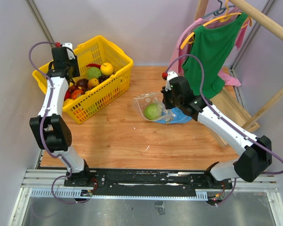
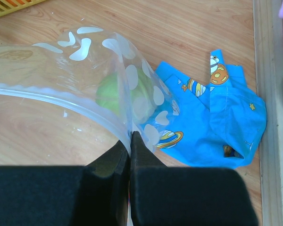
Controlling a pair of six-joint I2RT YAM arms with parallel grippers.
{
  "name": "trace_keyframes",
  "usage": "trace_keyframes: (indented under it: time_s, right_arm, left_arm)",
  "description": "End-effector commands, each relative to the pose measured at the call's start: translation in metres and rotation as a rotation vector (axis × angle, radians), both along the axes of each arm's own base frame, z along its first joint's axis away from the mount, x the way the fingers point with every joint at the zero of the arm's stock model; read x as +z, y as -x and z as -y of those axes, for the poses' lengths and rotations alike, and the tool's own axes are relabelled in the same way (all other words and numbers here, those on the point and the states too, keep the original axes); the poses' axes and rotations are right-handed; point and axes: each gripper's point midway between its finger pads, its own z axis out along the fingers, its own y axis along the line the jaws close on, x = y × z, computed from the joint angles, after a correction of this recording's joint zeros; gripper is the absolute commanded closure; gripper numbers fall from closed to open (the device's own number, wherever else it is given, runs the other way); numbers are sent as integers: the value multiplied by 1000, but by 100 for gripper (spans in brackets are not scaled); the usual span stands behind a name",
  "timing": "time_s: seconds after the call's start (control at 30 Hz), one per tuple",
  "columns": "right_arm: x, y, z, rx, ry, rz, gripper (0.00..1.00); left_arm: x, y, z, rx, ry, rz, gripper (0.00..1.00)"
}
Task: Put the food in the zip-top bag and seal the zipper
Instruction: Pick up the fake fruit from the bin.
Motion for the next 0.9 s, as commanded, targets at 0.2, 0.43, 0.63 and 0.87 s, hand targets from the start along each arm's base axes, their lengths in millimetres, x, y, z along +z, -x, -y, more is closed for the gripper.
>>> trace_keyframes:
  time_s: [0.2, 0.43, 0.63, 0.87]
  right_arm:
    - [19, -5, 5, -11, -36, 38, 100]
    - [22, -5, 2, -3, -52, 37, 99]
    - [22, -5, 0, -9, -62, 24, 99]
    - [24, -5, -5, -5, -84, 9, 100]
  left_arm:
    - [93, 14, 72, -264, 149, 220, 100]
    - [140, 35, 125, -444, 224, 317, 100]
    - [168, 65, 194, -641, 310, 365, 100]
    - [186, 112, 273, -879, 428, 427, 100]
